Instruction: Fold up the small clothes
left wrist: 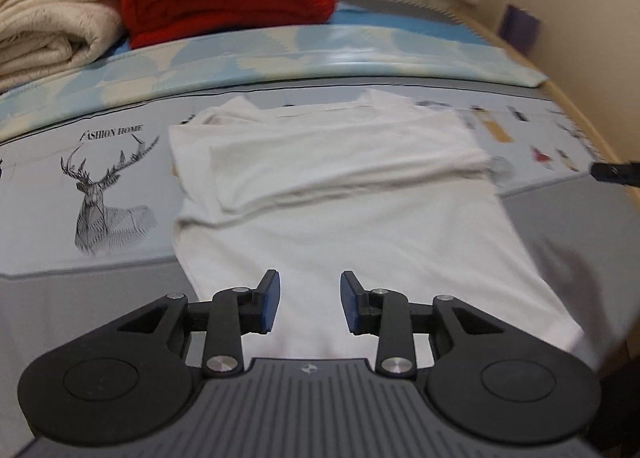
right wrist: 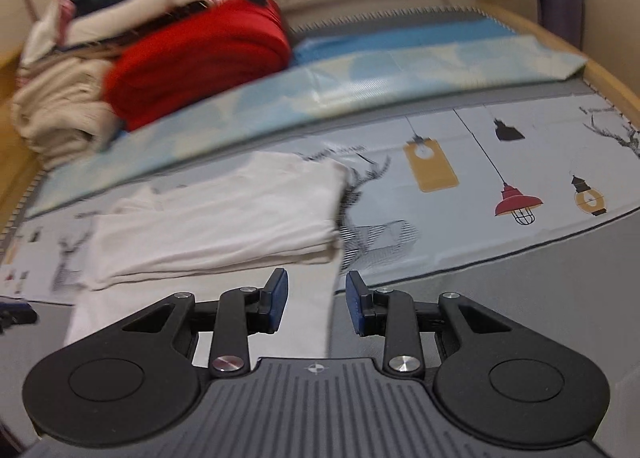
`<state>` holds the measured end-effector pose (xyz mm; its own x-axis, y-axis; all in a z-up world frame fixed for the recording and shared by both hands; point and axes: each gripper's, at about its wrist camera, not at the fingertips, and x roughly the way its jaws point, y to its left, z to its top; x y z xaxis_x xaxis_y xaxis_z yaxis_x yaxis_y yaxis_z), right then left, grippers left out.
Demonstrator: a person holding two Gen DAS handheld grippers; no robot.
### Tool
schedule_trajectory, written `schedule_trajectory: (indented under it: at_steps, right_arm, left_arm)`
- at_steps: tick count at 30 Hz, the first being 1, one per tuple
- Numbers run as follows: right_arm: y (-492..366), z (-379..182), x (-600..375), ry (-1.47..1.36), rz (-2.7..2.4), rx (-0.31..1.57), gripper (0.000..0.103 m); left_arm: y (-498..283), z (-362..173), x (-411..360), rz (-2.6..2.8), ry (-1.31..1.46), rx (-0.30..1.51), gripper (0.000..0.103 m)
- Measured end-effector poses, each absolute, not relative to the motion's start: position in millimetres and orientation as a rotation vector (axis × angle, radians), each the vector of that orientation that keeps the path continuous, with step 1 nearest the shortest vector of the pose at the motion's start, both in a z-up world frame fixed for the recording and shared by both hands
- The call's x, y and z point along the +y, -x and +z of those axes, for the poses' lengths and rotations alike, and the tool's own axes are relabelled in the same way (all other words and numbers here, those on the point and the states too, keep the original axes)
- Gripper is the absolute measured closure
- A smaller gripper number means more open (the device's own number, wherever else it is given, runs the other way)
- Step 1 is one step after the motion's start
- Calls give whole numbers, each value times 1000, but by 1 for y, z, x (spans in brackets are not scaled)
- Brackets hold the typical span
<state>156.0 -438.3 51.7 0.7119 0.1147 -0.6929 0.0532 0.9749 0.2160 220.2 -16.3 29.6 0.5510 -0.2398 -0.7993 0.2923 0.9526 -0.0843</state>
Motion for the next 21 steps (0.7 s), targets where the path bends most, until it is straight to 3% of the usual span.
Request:
schedule_trajectory:
  at_steps: [6, 8, 11, 16, 21]
  right_arm:
    - [-61, 68, -427, -266, 66, 685, 69]
    - [-34, 58, -427, -264, 47, 675, 69]
    - [-10, 39, -429, -271, -49, 768, 69]
    - [6, 31, -427, -222, -68, 693, 69]
    - [-7, -9, -439, -332, -116, 804, 69]
  left_arm:
    - [-130, 4, -3, -330, -38, 861, 66]
    - [-113, -20, 5, -277, -73, 914, 66]
    - [-111, -32, 18, -198, -42, 962, 70]
    - [-121, -34, 59, -108, 149, 998, 94]
    - [-122, -21, 75, -78, 243, 1005, 94]
